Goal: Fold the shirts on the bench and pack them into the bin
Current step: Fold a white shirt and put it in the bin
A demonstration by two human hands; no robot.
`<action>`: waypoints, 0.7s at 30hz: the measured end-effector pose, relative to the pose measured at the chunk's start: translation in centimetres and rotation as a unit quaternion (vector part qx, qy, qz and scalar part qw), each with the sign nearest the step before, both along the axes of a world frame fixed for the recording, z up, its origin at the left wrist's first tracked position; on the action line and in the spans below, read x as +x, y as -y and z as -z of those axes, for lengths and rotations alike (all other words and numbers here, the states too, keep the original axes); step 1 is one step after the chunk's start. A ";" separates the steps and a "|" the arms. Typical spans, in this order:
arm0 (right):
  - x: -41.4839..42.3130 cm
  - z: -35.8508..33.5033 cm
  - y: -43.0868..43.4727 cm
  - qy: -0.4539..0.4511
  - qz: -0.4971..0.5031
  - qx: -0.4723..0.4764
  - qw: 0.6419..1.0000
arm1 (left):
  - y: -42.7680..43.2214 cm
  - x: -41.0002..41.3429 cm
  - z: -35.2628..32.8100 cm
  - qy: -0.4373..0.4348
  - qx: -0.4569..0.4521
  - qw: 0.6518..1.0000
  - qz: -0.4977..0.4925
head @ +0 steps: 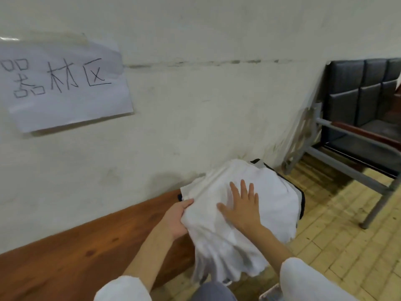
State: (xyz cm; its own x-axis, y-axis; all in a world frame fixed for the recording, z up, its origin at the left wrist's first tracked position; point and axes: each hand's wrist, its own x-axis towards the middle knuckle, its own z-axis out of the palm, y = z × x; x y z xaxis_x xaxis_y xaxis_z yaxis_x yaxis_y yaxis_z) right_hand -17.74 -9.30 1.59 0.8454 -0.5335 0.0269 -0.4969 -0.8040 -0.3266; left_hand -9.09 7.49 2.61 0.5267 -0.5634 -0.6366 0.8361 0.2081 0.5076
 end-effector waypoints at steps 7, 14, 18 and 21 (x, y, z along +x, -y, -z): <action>5.8 2.8 -13.0 -0.174 -0.158 -0.030 0.972 | -15.5 1.6 0.0 0.087 0.064 0.991 -0.080; 8.3 7.4 -32.5 -0.226 -0.304 -0.011 0.925 | -33.0 1.3 0.9 0.141 0.226 0.955 -0.133; 8.8 7.9 -39.3 -0.207 -0.373 -0.018 0.904 | -39.2 0.5 1.5 0.149 0.302 0.933 -0.128; 8.4 7.5 -40.4 -0.174 -0.374 0.024 0.911 | -40.3 0.5 4.8 0.274 0.503 0.819 -0.047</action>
State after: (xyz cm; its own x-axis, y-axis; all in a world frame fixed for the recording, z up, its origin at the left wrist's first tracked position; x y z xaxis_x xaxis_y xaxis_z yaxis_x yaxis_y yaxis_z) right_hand -9.37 31.07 -5.92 0.9257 0.2022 -0.3198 0.1047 -0.9491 -0.2972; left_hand -8.64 47.81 -2.23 0.8989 0.1608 -0.4075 0.4307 -0.4943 0.7551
